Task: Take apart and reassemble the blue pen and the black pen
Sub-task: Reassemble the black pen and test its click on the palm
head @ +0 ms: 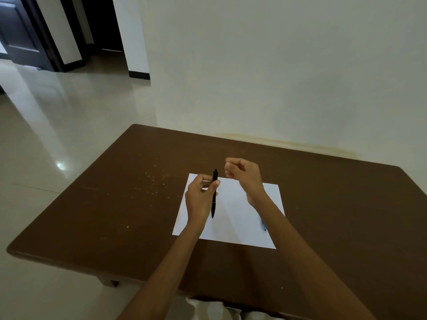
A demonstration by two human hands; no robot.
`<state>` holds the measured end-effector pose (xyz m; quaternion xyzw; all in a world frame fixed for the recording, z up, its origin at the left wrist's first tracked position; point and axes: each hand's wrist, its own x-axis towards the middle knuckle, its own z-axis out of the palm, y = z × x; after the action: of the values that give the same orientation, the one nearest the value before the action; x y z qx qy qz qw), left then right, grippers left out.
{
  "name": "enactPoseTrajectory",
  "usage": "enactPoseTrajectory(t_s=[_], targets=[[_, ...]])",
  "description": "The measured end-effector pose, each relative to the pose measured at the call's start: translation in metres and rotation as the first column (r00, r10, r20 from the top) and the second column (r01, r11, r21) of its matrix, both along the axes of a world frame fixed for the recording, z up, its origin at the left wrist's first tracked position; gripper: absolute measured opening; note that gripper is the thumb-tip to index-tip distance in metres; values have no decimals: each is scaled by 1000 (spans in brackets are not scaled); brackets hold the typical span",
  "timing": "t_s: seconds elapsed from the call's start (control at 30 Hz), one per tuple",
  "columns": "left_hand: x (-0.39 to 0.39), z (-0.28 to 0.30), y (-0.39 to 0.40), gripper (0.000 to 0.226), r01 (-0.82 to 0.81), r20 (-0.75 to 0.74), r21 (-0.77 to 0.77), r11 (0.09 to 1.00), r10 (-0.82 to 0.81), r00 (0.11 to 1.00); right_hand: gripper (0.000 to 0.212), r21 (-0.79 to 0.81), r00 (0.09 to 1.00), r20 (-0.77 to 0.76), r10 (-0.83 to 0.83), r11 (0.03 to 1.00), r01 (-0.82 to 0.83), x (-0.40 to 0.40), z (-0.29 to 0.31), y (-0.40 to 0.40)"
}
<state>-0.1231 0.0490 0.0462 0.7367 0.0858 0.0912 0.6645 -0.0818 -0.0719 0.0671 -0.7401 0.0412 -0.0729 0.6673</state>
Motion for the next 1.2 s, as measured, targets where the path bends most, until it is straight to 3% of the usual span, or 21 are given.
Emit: enactPoseTrajectory(t_s=[0.27,0.47,1.2], targets=[[-10,16,-1,17,0,29,100,995,-3,1000,17,107,979,-43,201,975,-196,-19,31,7],[-13,20,4,19,-1,35,132,991,-4,999,18,280,960,-99,261,933,-225,-24,34,4],[-14,13,10,23,-7,7,241,970,6,1000,13,129,952,-123,281,956,-265,-22,30,3]])
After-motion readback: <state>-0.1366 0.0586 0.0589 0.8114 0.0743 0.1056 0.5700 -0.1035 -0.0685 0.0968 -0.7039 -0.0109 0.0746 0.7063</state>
